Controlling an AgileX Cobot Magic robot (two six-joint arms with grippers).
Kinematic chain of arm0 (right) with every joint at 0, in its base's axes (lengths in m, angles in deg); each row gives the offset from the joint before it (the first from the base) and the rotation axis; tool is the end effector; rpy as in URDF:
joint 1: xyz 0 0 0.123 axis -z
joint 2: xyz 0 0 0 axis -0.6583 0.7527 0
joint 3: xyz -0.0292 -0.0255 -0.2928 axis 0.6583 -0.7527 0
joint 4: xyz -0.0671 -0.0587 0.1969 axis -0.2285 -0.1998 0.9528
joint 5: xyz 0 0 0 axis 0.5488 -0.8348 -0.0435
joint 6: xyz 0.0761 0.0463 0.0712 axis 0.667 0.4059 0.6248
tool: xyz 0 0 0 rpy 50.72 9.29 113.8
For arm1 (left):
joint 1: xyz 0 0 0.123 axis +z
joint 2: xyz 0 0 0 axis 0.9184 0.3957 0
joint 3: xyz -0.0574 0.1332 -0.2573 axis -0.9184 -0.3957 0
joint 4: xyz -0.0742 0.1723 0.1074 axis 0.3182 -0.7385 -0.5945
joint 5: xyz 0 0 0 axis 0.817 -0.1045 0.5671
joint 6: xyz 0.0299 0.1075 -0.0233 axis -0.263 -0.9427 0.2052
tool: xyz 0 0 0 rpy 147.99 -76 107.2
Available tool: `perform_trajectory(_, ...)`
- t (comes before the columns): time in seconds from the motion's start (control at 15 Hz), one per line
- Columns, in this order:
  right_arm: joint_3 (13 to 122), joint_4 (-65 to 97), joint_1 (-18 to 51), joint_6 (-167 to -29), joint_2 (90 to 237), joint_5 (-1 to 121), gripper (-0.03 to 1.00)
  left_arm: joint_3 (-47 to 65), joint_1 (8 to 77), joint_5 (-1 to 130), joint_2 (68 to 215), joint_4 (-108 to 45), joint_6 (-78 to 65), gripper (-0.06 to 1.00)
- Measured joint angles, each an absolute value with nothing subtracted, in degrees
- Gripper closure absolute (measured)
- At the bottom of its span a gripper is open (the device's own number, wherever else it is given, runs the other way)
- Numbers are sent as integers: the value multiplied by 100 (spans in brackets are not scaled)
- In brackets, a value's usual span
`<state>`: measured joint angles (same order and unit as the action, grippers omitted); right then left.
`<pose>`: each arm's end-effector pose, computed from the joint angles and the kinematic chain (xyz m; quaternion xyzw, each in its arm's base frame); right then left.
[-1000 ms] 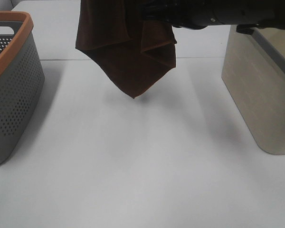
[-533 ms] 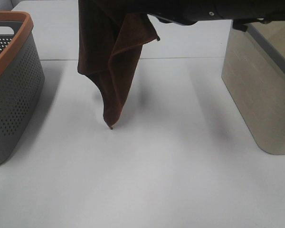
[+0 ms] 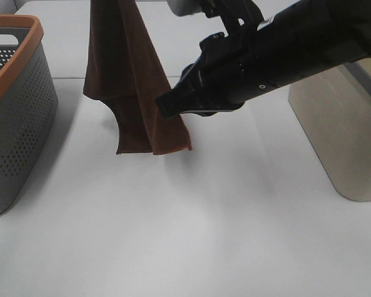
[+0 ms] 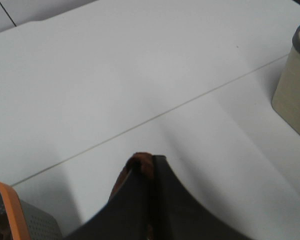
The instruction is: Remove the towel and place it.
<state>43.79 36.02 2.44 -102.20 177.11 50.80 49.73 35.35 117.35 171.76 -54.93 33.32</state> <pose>0.2336 0.2084 0.2721 -0.3349 0.8467 0.1952 0.3645 0.3415 -0.1884 0.4360 0.2070 0.8600 -0.0616 0.4623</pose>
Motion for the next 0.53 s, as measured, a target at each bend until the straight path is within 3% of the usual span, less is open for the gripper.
perform_trajectory(0.13,4499,1087,244,-7630,17711,4931,97,4973,3535,12205,17176,-5464,3332,94)
perform_trajectory(0.33,4929,-1050,450,-5705,17711,4518,97,4973,3535,12434,17176,-5550,3332,94)
perform_trajectory(0.53,5610,-1766,1006,-5350,17717,4461,97,4973,3535,12354,17210,-5728,3332,94)
